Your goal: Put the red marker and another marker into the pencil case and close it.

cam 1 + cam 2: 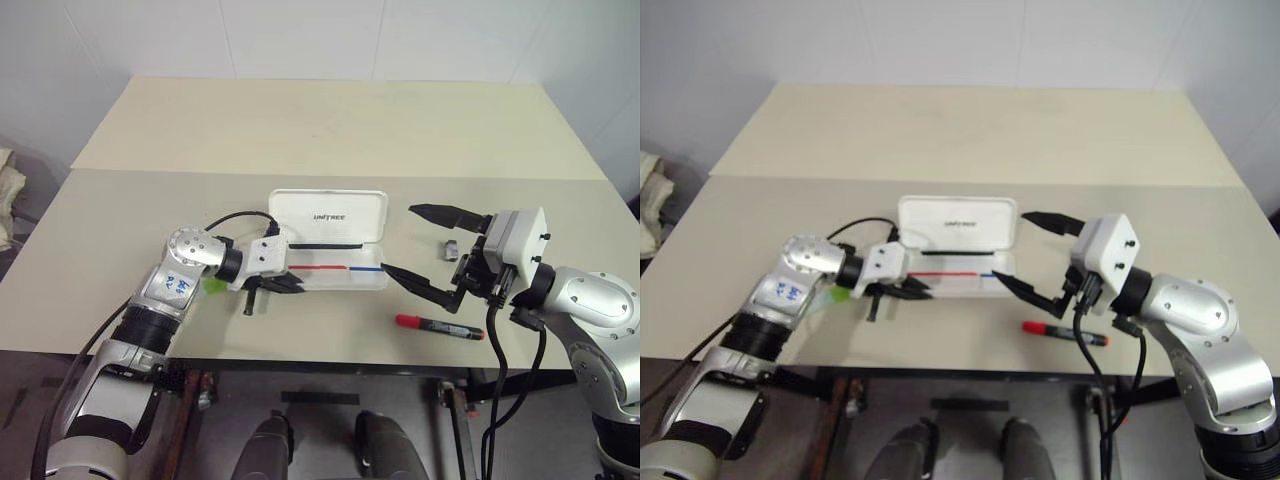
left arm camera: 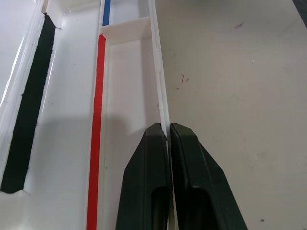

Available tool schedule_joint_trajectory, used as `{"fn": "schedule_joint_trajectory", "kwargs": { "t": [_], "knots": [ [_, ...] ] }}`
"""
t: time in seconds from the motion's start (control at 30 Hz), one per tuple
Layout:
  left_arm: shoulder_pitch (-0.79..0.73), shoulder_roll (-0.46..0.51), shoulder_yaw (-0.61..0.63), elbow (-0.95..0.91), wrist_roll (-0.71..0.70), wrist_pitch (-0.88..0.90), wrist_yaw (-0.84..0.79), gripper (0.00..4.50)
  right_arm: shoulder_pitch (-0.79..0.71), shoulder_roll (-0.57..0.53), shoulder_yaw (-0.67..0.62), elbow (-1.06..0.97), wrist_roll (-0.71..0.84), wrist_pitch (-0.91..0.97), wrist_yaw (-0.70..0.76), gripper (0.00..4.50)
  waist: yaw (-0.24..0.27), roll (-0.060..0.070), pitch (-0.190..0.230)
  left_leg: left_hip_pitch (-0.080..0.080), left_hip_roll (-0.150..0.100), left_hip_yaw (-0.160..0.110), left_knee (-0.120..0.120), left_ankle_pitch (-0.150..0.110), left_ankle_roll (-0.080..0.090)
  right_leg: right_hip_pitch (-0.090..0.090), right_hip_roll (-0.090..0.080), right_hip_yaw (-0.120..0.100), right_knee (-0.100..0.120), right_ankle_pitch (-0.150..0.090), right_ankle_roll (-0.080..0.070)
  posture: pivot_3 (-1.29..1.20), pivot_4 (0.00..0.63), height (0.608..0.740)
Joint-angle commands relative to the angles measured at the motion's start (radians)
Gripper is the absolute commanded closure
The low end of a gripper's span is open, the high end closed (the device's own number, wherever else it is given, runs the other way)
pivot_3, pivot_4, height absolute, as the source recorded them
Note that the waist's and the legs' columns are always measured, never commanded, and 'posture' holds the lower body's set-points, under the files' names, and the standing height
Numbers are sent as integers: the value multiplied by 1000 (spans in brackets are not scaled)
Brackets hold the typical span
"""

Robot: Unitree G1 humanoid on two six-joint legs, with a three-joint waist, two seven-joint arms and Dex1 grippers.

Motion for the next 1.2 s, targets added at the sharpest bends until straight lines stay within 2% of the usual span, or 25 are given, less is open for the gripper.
{"fn": "schedule_joint_trajectory", "kwargs": {
  "t": [0.03,0.17,0.37,0.63,1.1,1.2],
  "knots": [
    [12,-4,-16,-33,-2,-19,3,4484,-7,6,-14,-32,16,-2,-11,0,0,0,0,0,0,0,0,0,0,0,0,0,0,0,0,0,150,740],
    [6,-16,-26,3,2,-49,4,4484,-11,7,-11,-32,18,1,-14,0,1,0,0,0,0,0,0,0,0,0,0,0,0,0,0,0,150,740],
    [-3,-25,-33,75,7,-151,5,2690,-16,12,-8,-34,21,6,-18,0,2,0,0,0,0,0,0,0,0,0,0,0,0,0,0,0,150,740],
    [11,-29,-25,64,-15,-151,4,30,-15,16,-6,-36,21,15,-19,0,1,0,0,0,0,0,0,0,0,0,0,0,0,0,0,0,150,740],
    [97,-50,46,24,-166,-262,-45,30,13,29,-32,-6,33,12,-18,0,1,0,0,1,0,0,0,0,0,0,0,0,0,0,0,0,150,740],
    [113,-66,89,-4,-243,-248,-52,30,80,3,-76,16,45,23,9,0,3,0,0,0,0,0,0,0,0,0,0,0,0,0,0,0,150,740]
  ]
}}
